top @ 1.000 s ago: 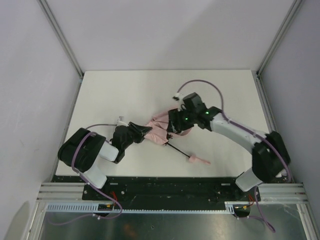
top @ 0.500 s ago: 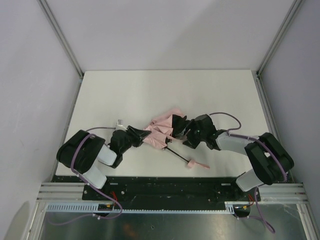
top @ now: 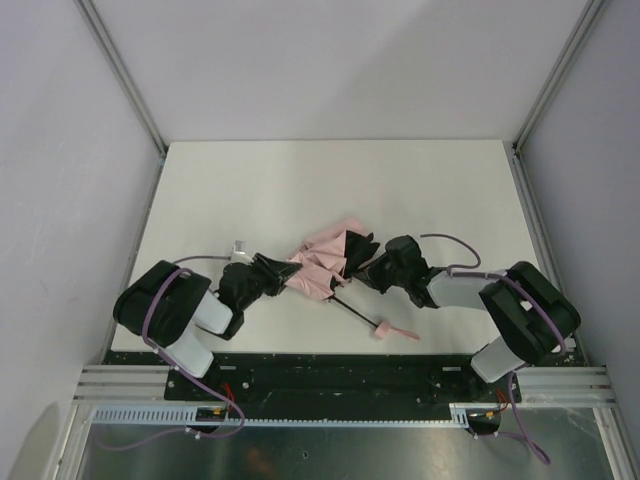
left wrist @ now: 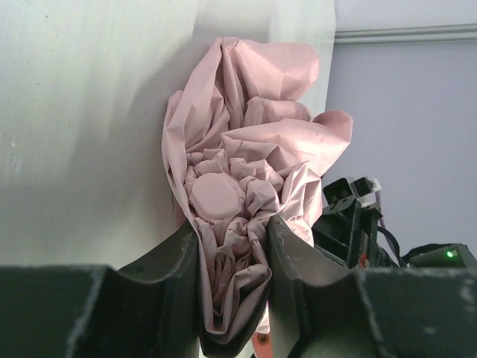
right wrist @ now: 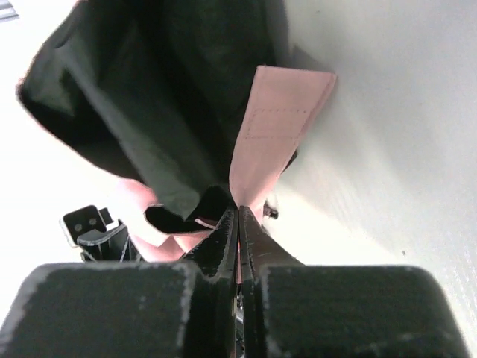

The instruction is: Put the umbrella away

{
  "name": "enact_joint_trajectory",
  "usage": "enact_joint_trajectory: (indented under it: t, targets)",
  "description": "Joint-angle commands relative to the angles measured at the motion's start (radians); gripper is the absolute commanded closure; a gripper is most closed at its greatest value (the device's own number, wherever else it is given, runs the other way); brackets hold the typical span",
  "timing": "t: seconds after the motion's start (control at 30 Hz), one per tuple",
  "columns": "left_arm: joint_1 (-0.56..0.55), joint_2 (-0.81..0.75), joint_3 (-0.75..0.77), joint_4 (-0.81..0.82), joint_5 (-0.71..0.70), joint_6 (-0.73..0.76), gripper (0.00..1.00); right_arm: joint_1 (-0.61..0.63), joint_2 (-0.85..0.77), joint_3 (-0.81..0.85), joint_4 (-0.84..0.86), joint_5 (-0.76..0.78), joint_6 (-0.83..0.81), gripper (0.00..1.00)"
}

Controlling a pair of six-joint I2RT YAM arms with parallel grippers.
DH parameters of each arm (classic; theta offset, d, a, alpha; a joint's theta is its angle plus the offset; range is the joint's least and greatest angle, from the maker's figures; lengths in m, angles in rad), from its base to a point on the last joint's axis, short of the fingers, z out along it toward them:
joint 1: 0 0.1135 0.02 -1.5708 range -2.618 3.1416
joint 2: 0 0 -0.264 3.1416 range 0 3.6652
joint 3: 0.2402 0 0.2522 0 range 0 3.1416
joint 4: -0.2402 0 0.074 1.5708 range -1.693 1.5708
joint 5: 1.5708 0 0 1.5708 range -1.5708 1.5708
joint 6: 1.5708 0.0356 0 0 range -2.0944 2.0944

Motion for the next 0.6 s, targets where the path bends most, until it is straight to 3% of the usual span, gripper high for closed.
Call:
enact_joint_trajectory:
  t: [0.0,0.3,0.57]
  targets:
    - [-0.006,0.012,-0.013,0.025,0.005,0.067,1.0,0.009,-0.131,-0.004,0.044,0.101,-0.085,1.0]
    - [-0.004,0.026,-0.009,0.041,0.015,0.065,1.0,0.025,-0.379,0.0,0.06,0.233,-0.365,1.0]
    - [0.001,0.045,-0.007,0.06,0.039,0.062,1.0,-0.005,-0.275,0.094,0.279,0.189,-0.62,1.0]
